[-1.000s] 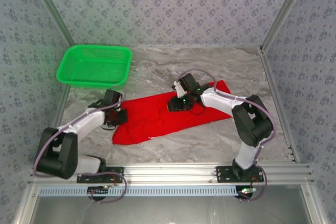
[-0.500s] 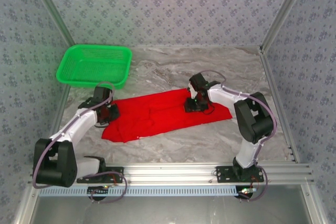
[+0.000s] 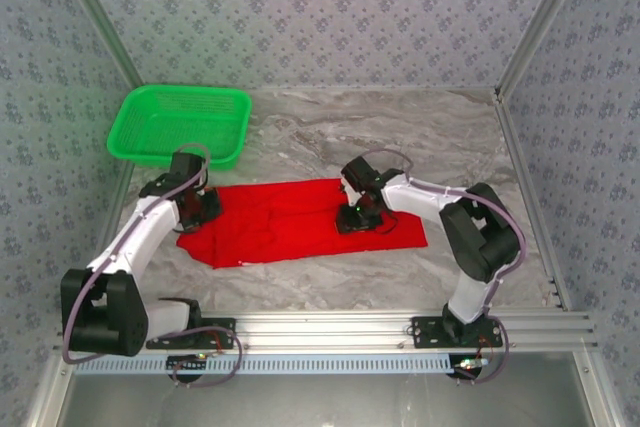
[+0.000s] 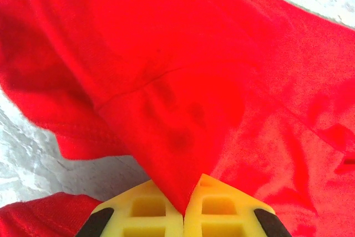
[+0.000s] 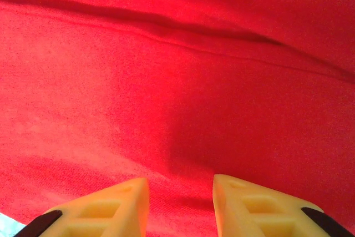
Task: Fold the inside-out t-shirt
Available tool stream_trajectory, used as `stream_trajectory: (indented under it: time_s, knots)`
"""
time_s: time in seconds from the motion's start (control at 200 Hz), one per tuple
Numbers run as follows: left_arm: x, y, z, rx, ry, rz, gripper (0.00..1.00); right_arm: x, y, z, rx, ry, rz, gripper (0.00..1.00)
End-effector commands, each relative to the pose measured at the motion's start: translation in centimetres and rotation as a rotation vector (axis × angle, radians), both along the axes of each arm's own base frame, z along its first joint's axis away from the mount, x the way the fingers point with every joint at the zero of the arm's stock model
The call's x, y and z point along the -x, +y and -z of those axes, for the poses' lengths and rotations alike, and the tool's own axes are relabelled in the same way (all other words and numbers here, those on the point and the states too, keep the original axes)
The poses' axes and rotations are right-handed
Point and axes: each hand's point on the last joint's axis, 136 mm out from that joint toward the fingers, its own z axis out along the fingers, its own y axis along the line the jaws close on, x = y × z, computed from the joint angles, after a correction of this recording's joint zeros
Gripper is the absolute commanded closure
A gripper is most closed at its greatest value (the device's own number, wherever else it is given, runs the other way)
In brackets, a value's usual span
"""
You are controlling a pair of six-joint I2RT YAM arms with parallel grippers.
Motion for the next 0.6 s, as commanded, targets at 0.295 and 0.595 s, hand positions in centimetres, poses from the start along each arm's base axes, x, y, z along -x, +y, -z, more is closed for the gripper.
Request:
stream_trajectory:
  time_s: [0.295,0.595]
  knots:
    - [-1.3,-14.7,-8.6,0.285,-0.123,0.165,1.00,-5.4,-7.6,-5.0,0.005,-0.126,0.130,0.60]
    - [-2.0,-25.0,-9.7,0.375,-0.099,0.305,1.00,-6.1,-12.2,-7.0,0.027,-0.200,0.224,0.60]
